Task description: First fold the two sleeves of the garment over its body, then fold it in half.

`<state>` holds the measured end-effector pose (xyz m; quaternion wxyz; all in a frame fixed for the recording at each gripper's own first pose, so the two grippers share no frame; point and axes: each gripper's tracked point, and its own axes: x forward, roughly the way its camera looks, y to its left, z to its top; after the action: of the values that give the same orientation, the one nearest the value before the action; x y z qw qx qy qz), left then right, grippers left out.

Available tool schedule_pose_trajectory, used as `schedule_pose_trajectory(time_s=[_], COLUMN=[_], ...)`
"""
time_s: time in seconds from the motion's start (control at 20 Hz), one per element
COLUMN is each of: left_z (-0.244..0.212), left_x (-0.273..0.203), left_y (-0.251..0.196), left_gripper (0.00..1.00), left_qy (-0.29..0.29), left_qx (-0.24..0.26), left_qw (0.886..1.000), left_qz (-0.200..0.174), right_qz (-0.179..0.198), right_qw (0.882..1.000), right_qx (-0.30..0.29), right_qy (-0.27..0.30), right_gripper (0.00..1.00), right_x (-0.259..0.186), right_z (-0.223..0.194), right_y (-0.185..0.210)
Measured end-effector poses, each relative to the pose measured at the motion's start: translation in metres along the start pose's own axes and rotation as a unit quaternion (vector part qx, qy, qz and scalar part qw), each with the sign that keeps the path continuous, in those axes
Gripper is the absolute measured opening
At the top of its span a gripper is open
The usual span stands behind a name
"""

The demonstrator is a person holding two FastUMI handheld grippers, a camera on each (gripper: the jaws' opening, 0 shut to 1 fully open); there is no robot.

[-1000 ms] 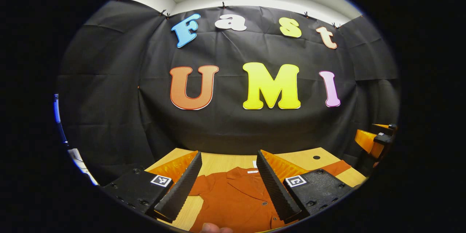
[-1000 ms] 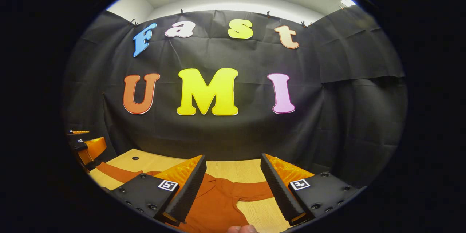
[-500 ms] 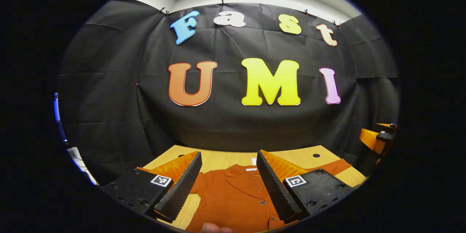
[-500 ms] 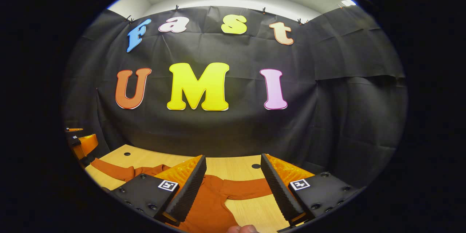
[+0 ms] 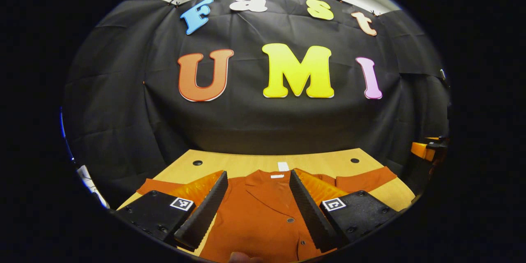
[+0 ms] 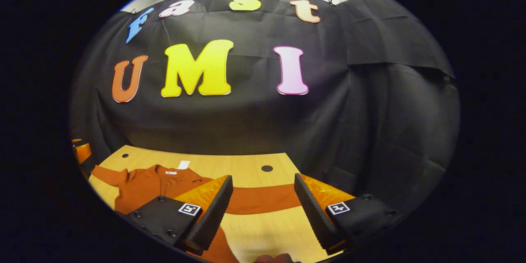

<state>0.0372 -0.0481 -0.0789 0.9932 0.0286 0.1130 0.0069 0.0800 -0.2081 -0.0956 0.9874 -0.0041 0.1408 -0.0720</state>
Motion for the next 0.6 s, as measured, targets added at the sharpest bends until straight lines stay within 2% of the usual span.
schedule_pose_trajectory(time_s=[0.3,0.45,0.6], left_z=[-0.019,-0.027,-0.032], left_x=[0.029,0.043,0.056], left_y=[-0.037,-0.057,-0.079], left_gripper=[0.98,0.98,0.98], left_qy=[0.048,0.076,0.091], left_qx=[0.017,0.030,0.028], left_qw=[0.999,0.996,0.995], left_qz=[-0.014,-0.024,-0.032], right_qz=[-0.029,-0.030,-0.012], right_qw=[0.998,0.996,0.992], right_qx=[0.017,0.045,0.071], right_qy=[0.046,0.074,0.106], right_gripper=[0.95,0.95,0.95], right_x=[0.089,0.127,0.170], right_z=[-0.027,-0.049,-0.079], right_y=[-0.091,-0.116,-0.128])
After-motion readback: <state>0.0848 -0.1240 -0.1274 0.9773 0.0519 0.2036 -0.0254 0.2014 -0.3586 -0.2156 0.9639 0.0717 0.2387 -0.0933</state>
